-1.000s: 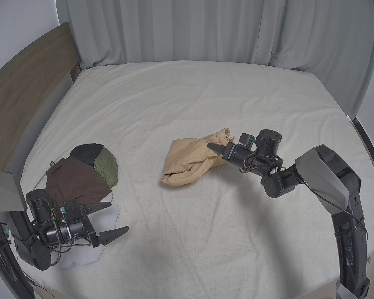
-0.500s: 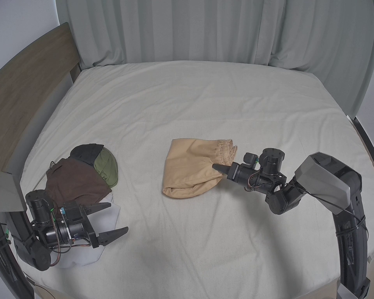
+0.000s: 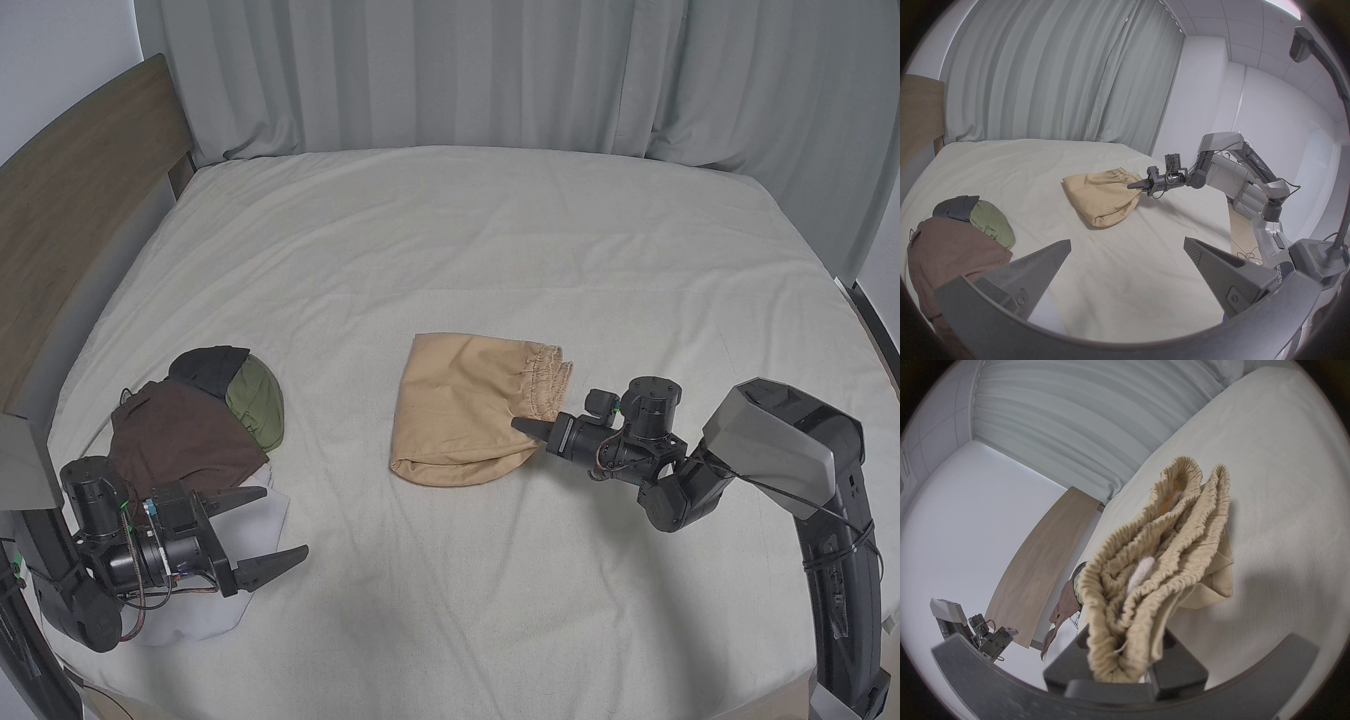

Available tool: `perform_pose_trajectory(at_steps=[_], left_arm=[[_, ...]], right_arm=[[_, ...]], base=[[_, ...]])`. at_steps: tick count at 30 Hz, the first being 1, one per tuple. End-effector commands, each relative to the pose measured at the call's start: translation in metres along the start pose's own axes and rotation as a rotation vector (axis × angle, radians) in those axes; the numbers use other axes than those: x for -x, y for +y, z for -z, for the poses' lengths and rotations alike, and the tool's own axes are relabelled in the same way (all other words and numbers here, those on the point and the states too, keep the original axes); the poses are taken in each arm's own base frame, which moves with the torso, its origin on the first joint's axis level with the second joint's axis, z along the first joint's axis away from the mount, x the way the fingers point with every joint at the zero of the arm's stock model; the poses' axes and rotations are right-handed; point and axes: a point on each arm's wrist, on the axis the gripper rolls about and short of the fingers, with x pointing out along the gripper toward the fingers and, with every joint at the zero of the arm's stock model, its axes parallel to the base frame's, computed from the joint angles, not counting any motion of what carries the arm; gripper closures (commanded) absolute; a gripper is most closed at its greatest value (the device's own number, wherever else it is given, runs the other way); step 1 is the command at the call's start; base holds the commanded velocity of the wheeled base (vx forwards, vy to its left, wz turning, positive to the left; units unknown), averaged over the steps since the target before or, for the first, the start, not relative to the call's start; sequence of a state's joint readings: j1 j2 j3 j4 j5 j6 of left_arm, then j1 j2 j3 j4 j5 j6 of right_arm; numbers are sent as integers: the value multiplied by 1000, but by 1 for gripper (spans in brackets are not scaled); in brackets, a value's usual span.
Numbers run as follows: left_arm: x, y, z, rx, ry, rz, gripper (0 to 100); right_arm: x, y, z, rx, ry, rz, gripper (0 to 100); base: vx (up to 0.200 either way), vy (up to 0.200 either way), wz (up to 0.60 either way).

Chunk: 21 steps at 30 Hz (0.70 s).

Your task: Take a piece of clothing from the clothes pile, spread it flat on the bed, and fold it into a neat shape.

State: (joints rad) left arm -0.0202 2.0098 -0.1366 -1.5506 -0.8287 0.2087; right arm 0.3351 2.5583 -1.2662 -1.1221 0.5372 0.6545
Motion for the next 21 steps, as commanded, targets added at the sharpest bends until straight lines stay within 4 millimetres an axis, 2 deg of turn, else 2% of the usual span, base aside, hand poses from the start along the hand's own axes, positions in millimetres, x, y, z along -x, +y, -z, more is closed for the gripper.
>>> perform_pose_trajectory(at_steps=[1, 2, 10, 16, 21], left_arm=[[0, 0, 0, -1, -1, -1, 0], [0, 0, 0, -1, -1, -1, 0], [0, 0, 0, -2, -1, 1, 0], [0, 0, 0, -2, -1, 1, 0], [0, 0, -1, -4, -3, 0, 0]], right_arm=[[-1, -3, 4, -5, 7, 5, 100], [-1, -3, 4, -5, 7, 5, 0], [3, -8, 8, -10, 4, 18, 0], [22, -16, 11, -9, 24, 70, 0], [36, -23, 1, 3, 1, 100, 0]], base=[[0, 0, 0], [0, 0, 0], [0, 0, 0], [0, 0, 0], [0, 0, 0]])
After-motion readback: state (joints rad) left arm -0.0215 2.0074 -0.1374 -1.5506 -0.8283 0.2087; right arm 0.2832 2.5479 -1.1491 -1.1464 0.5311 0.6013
